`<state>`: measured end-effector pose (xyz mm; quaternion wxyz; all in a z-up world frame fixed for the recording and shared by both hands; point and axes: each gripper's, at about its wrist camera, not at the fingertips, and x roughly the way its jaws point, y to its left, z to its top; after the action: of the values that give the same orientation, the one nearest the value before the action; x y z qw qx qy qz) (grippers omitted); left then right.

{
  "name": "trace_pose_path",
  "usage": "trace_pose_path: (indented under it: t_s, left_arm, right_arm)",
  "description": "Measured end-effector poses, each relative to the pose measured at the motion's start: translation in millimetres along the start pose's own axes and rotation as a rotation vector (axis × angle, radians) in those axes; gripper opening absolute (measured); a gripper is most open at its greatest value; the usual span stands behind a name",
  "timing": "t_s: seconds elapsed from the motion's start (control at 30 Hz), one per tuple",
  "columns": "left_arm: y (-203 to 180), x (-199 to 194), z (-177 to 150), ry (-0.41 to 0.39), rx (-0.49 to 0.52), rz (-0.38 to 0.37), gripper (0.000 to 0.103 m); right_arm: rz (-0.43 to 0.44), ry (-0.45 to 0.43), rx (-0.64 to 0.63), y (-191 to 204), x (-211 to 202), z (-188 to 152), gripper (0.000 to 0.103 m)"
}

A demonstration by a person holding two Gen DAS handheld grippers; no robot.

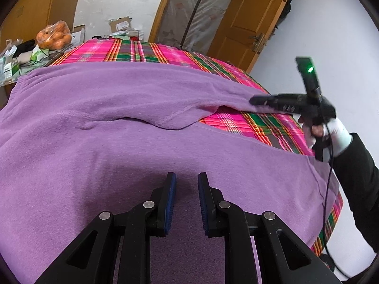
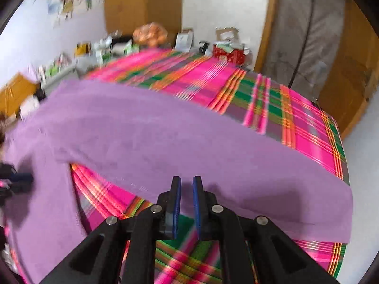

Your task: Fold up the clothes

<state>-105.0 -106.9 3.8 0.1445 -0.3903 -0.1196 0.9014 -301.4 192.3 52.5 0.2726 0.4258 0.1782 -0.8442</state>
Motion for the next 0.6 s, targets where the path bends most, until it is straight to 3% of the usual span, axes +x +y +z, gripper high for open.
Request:
trace_pose_path:
  t_s: [0.2,0.33,0.43,0.6]
  left_arm:
    - [9.9,-17.6,3.6,-0.010,-0.046,0.018,0.019]
    - [14.1,-38.7,29.8,-0.078,-0.040,0.065,0.020]
    - [15.5,-41.4,55.2,-0.114,-0.040,0.096,0.019]
    - [23.1,-16.5,87.9,-0.103,-0.068,0.111,0.019]
  right_arm:
    - [-0.029,0.061,-0.050,12.0,-9.1,-16.1,0.012]
    - [0.003,-0.021,0.008,5.3,-21.0,-0.9,0.013]
    - [0.025,-0.060,0.068,-0.2,-8.3,22.0,0.017]
    - [0.068,-0.013,0.087,4.1,28.1,33.4,0.017]
